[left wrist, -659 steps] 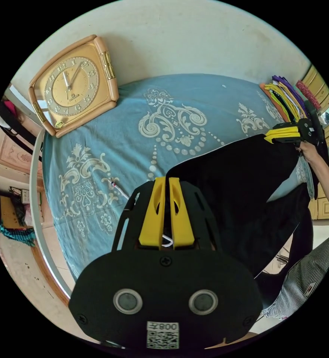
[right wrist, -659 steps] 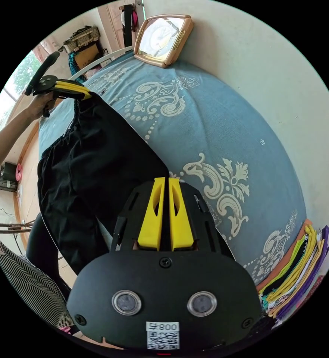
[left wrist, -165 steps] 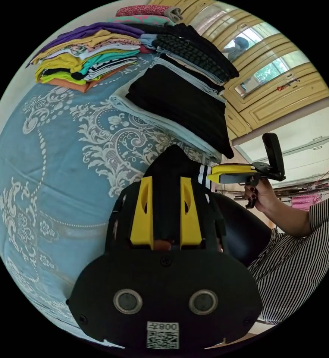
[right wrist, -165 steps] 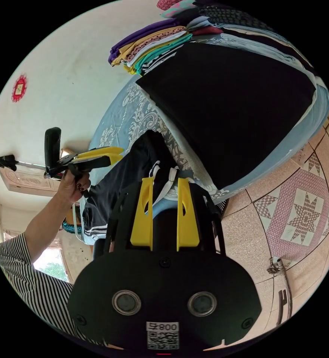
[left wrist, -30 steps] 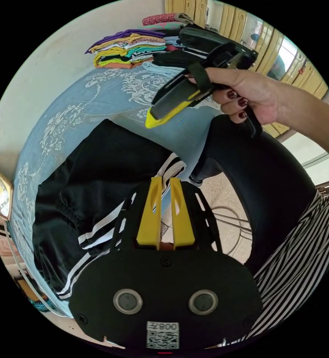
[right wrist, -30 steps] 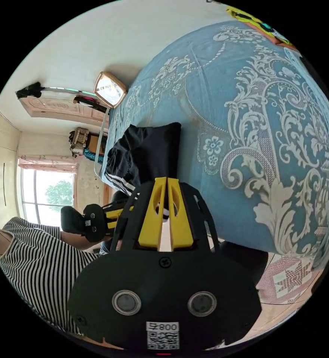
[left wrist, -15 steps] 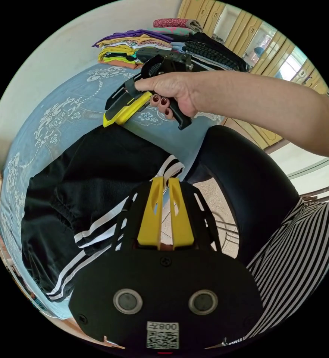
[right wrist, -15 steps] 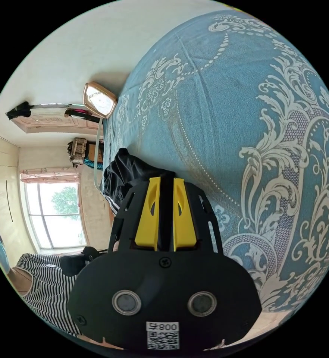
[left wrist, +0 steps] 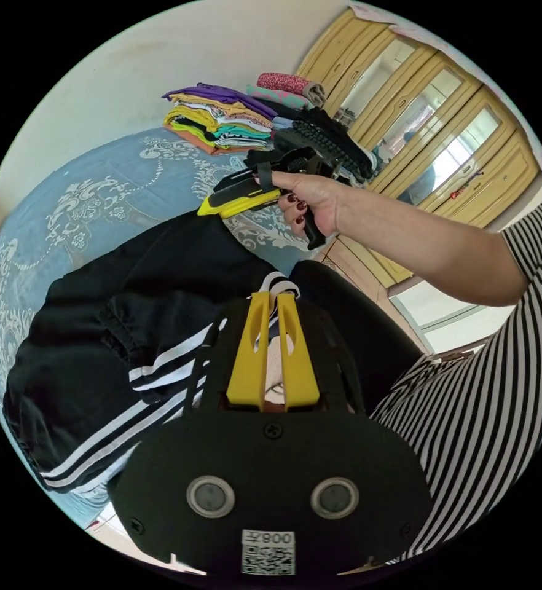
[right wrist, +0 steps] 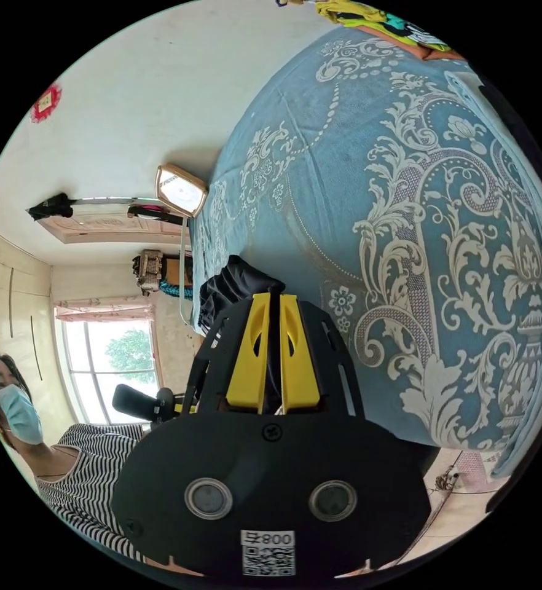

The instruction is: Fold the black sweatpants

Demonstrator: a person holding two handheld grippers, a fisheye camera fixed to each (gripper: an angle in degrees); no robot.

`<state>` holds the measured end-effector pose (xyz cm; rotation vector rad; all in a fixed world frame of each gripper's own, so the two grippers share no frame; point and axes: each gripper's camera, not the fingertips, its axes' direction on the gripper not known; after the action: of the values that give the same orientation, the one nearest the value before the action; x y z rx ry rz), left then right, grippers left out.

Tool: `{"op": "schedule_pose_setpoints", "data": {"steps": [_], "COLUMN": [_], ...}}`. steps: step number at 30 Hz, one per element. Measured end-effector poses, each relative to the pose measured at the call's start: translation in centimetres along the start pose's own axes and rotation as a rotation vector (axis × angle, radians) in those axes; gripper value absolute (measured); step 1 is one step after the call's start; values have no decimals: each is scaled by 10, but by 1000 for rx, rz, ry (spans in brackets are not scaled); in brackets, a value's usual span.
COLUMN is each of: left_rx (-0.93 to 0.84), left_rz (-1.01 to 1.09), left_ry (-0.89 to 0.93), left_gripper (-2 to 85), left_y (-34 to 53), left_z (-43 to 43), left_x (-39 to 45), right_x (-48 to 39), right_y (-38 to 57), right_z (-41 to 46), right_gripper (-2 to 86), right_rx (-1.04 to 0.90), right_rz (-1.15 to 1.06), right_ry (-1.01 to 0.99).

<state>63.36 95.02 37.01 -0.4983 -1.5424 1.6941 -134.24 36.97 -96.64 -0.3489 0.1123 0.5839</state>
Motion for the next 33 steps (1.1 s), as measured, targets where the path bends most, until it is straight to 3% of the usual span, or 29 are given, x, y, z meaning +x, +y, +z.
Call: {"op": "schedule_pose_setpoints", "data": {"steps": [9,18,33], "left_rx": [391,734,888], "left_rz": [-293,-647,-967], "left_ry": [195,224,91], "left_gripper": [23,24,25], "left_y": [178,403,637], "left_z": [-51,-39,35], "left_x": [-118,-228,-330], "right_x": [-154,-323,-499], "right_y": [-30,-100,-176], "right_z": [55,233,533], "right_gripper": [24,25,28], "right_rx": [4,-119,-345], "right_rz": [-158,-279,-309], "right_ry": [-136,-126,-30]}}
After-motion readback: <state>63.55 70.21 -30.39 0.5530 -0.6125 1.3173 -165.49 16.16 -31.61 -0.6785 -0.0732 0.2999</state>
